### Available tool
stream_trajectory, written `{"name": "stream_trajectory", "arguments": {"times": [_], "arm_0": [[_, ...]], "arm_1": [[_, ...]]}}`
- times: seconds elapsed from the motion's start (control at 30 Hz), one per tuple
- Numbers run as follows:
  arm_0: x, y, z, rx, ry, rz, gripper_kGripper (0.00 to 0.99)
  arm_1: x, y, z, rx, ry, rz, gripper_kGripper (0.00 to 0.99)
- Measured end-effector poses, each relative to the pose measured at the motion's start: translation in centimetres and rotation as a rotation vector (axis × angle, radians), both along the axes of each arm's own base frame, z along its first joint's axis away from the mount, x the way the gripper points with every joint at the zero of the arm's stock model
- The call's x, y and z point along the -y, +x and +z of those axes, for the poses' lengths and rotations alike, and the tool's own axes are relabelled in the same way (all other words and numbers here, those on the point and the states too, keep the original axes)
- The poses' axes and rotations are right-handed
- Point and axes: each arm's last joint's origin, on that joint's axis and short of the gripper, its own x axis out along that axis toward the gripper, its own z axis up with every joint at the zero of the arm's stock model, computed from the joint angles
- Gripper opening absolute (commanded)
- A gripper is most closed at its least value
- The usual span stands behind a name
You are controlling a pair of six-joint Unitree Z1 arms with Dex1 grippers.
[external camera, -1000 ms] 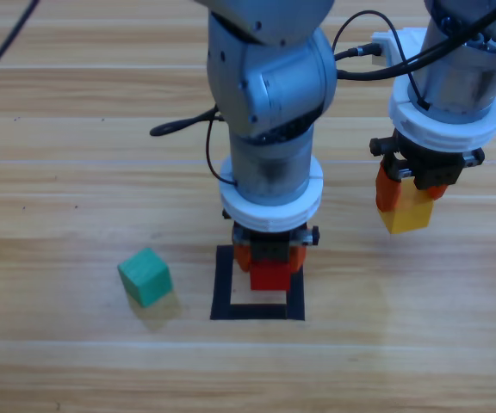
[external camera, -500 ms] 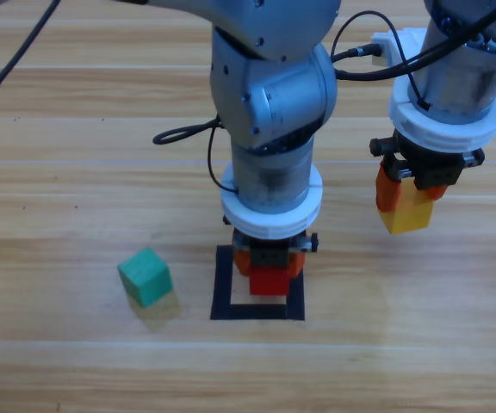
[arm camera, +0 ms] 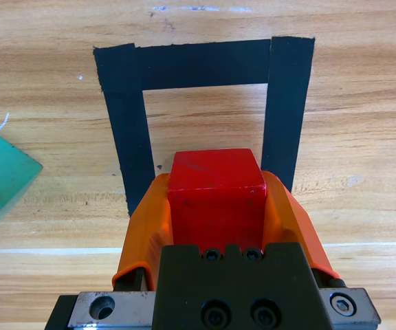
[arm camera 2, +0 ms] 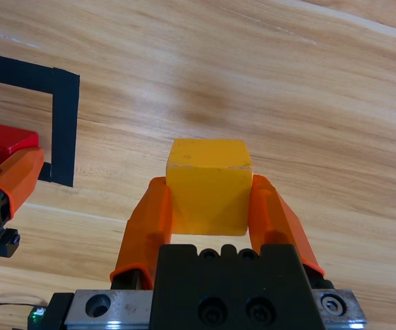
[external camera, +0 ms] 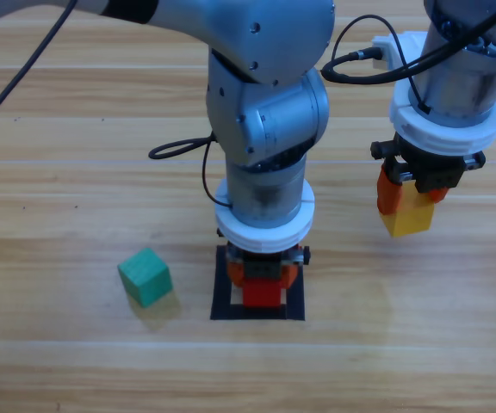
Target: Stack the blocks in the rectangular block: red at the bottom, yellow in the middle, green on top
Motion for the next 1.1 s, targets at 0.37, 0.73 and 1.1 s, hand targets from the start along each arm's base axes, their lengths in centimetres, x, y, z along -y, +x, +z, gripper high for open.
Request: {"name": "stream_trajectory", "arguments": {"times": [0.37, 0.73, 1.1], "arm_0": [[0.11, 0.21, 0.02, 0.025, -0.004, 0.003, 0.000], [-0.02, 0.19, -0.42, 0.032, 0.004, 0.005, 0.000], [-0.06, 0.20, -0.48, 0.036, 0.004, 0.034, 0.000]], "arm_1": [[-0.04, 0.04, -0.06, 0.004, 0.004, 0.000, 0.110], [-0.03, 0.03, -0.12, 0.004, 0.003, 0.000, 0.110], [-0.05, 0.05, -0.20, 0.006, 0.006, 0.000, 0.110]]}}
